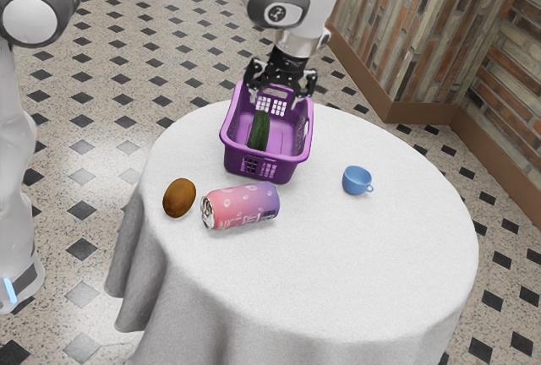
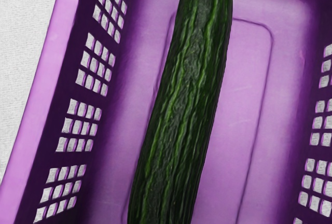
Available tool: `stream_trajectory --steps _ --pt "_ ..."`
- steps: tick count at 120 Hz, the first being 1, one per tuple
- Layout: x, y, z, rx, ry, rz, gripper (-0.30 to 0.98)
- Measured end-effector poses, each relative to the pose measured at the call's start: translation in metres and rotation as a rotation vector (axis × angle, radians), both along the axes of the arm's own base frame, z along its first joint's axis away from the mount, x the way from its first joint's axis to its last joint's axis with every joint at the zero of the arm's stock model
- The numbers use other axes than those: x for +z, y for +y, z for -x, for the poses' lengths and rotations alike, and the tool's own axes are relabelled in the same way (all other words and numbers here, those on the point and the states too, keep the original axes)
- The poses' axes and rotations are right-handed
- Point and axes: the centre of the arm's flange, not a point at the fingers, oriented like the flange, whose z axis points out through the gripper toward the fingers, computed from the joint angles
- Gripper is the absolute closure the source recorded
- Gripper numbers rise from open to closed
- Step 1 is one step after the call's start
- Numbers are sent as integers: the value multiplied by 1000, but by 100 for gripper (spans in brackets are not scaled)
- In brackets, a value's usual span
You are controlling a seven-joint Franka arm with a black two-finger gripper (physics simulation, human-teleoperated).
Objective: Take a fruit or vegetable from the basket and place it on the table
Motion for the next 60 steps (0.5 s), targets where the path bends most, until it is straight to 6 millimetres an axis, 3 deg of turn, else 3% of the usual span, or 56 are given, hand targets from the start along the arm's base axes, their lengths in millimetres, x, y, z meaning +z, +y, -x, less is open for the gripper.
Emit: stream_trajectory --steps 24,60 --pt "-20 23 1 -22 36 -3 0" --pt "-47 24 -5 -88 50 0 0"
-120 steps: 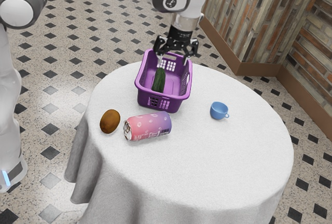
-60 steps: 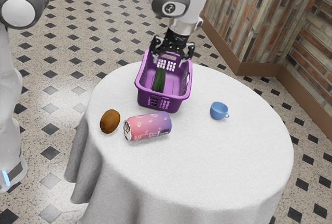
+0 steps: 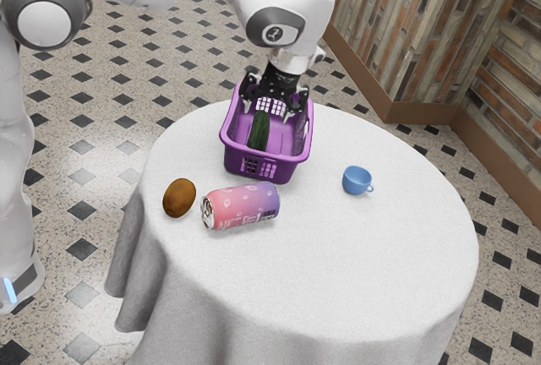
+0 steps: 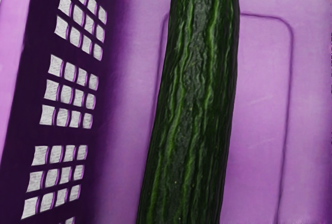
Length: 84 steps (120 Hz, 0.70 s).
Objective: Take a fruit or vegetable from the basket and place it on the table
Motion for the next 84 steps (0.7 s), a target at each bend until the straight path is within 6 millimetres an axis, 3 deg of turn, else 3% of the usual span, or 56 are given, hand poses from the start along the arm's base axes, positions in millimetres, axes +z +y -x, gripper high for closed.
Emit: stream_trajectory --steps 27,58,84 --pt "-25 -15 -5 -48 2 29 0" --pt "-31 -48 -10 -124 -11 47 0" --pt "-37 -44 -7 -126 -4 58 0"
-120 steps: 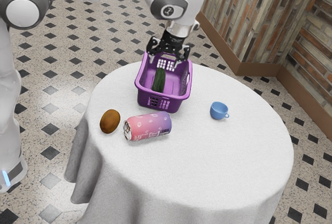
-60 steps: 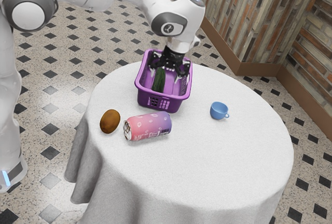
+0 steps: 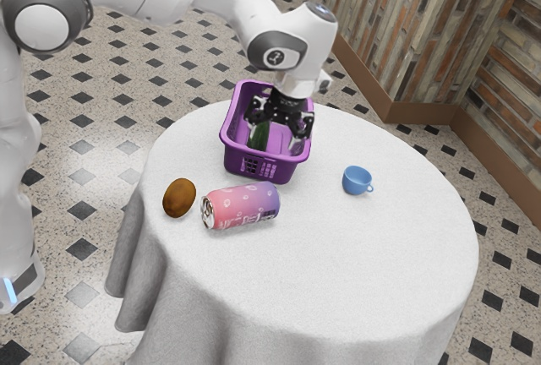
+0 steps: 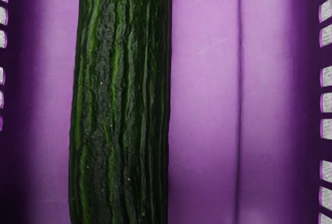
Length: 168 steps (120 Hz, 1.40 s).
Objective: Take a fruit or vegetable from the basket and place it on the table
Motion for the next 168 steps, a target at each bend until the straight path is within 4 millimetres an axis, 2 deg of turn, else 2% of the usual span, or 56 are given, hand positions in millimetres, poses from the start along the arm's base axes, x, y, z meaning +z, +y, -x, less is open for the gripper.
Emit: stream_trajectory --steps 10,33,50,62,82,96,119,141,168 --pt "-1 11 1 17 1 2 0" --pt "-20 38 -3 73 11 18 0" --pt "-25 30 -8 63 4 26 0" --pt "-32 33 -6 63 12 29 0" --pt "-32 45 -4 67 9 28 0" --pt "-41 47 -7 48 21 18 0" --pt "-49 68 -6 36 30 9 0" --pt "-58 66 -10 -1 36 8 0" --pt "-58 66 -12 -27 30 12 0"
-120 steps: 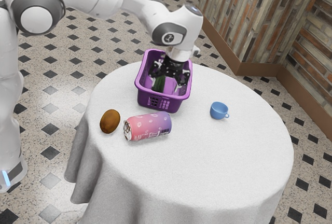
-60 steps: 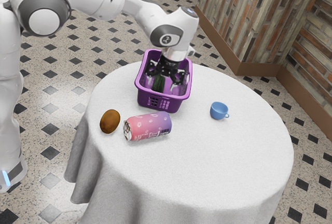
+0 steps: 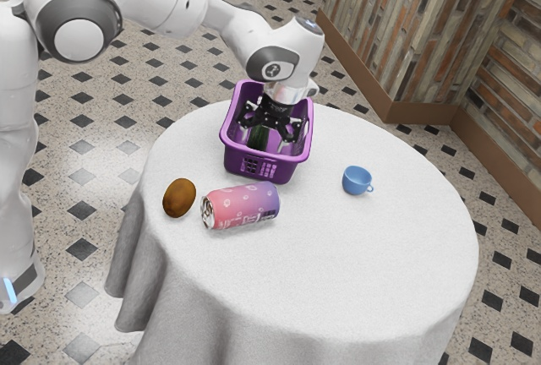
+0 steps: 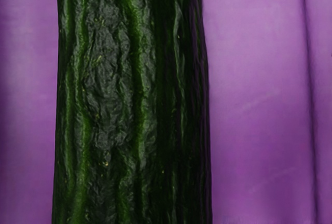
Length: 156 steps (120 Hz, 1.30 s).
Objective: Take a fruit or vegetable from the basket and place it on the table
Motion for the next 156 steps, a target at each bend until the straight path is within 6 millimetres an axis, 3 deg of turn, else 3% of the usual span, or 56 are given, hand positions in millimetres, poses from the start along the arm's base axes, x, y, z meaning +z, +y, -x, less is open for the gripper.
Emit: stream_trajectory --steps 58,82,96,106,126,156 --pt "-5 0 -4 -16 -9 22 1" --pt "-7 -2 -8 -18 -11 25 39" --pt "-7 -4 -10 -20 -12 22 44" --pt "5 -3 -13 -24 -32 15 45" --pt "18 19 -6 11 -31 12 47" --pt "57 15 -11 -18 -49 -19 54"
